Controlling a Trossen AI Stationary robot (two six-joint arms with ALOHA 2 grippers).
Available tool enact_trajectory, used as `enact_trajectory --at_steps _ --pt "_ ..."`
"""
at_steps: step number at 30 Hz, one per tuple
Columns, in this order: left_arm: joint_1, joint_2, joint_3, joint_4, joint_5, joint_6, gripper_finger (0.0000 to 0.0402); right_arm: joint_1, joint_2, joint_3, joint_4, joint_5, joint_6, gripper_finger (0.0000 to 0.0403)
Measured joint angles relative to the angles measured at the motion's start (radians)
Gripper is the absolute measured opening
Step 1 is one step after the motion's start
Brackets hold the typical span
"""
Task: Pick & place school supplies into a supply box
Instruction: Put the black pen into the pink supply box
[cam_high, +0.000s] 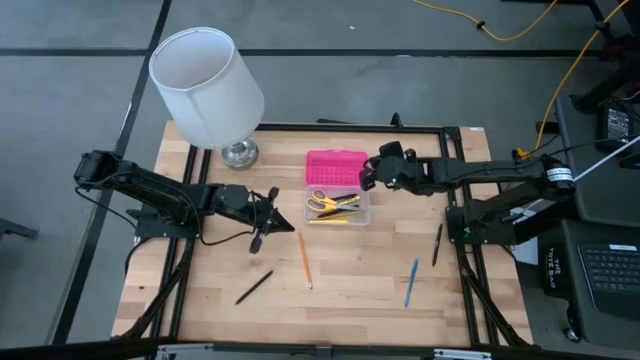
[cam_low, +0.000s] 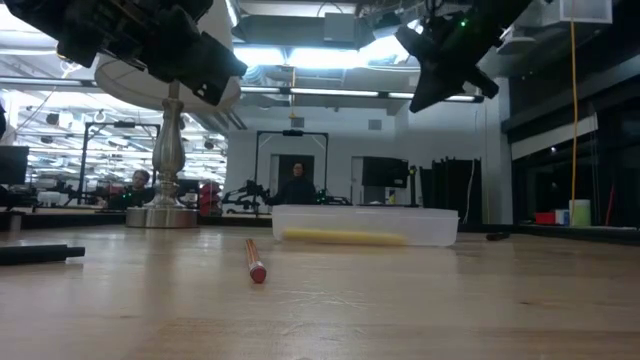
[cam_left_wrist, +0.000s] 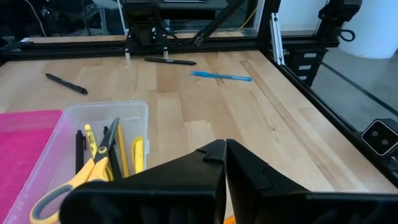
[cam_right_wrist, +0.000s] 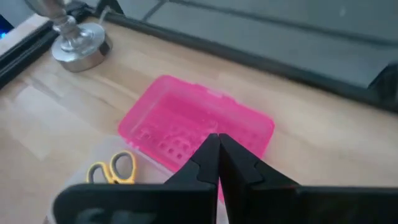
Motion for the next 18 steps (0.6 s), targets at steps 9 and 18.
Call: enact_trajectory --at_steps 9,18 --pt "0.000 0.000 0.000 0.000 0.000 0.000 0.0006 -0.130 0.000 0.000 -0.178 -0.087 0.159 0.0012" --pt "0.000 0.000 0.000 0.000 0.000 0.000 0.0002 -0.225 0.000 0.000 -0.336 -0.184 0.339 0.0012"
